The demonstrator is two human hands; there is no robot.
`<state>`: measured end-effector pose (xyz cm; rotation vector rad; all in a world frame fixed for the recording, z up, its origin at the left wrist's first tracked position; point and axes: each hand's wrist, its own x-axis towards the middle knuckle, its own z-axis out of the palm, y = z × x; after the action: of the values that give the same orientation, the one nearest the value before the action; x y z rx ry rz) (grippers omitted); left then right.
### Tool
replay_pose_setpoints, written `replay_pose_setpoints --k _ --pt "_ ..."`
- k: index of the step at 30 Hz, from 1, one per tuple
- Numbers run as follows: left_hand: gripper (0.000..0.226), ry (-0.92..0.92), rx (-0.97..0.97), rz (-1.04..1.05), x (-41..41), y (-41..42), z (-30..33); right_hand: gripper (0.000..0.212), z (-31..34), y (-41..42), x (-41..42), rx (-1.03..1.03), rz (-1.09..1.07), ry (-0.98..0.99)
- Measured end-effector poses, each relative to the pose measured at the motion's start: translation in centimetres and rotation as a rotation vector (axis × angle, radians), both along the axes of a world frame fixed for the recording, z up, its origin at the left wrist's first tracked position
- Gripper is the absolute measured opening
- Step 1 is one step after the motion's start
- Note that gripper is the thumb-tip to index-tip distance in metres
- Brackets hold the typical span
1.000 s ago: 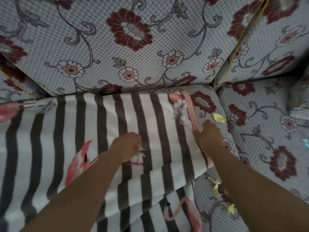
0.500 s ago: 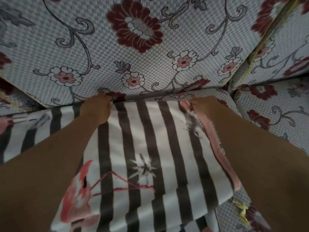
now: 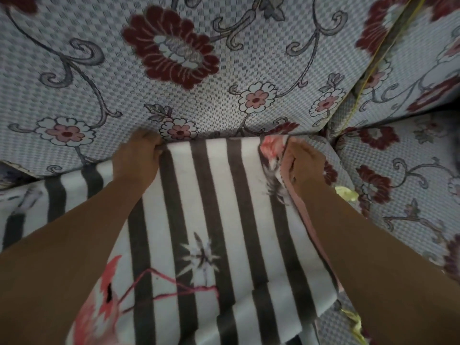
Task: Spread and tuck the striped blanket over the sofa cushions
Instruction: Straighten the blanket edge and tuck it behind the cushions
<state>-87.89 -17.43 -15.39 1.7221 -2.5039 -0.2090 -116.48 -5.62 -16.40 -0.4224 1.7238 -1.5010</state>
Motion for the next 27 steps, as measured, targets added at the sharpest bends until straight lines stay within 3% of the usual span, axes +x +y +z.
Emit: replay_pose_setpoints --k 4,7,9,11,14,16,20,24,27 --pt "0.017 -0.012 0.001 0.044 -1.4 0.0 -0.5 0.035 -0.1 -1.4 -1.0 0.069 0.007 0.148" --pt "0.033 -0.021 0.075 0.051 -2.5 1.6 -1.3 0.021 0.0 -1.4 -1.1 0.186 0.089 -0.040" --pt "0.044 -0.070 0.146 0.026 -2.9 2.5 -1.9 0.025 0.2 -0.9 -1.3 0.222 0.087 -0.067" --pt "0.048 -0.109 0.203 0.023 -3.0 3.0 -2.5 0.032 -0.4 -0.2 -1.9 0.302 0.083 0.192" --pt "0.048 -0.165 0.204 -0.001 -3.7 3.4 -2.8 0.018 -0.7 0.6 -2.8 0.572 0.210 0.722" --pt "0.046 -0.132 0.193 -0.065 -4.9 3.7 -2.7 0.031 -0.5 0.9 -3.1 0.723 0.398 0.802" --pt "0.051 -0.080 0.235 -0.235 -7.9 4.4 -2.8 0.030 -1.0 0.9 -3.1 0.923 0.664 0.712" --pt "0.058 -0.126 0.381 -0.238 -9.3 4.2 -3.7 0.033 -1.8 1.4 -4.1 0.709 0.490 0.312" --pt "0.057 -0.232 0.462 -0.237 -9.4 3.4 -4.2 0.015 -2.1 1.8 -5.5 0.539 0.280 0.328"
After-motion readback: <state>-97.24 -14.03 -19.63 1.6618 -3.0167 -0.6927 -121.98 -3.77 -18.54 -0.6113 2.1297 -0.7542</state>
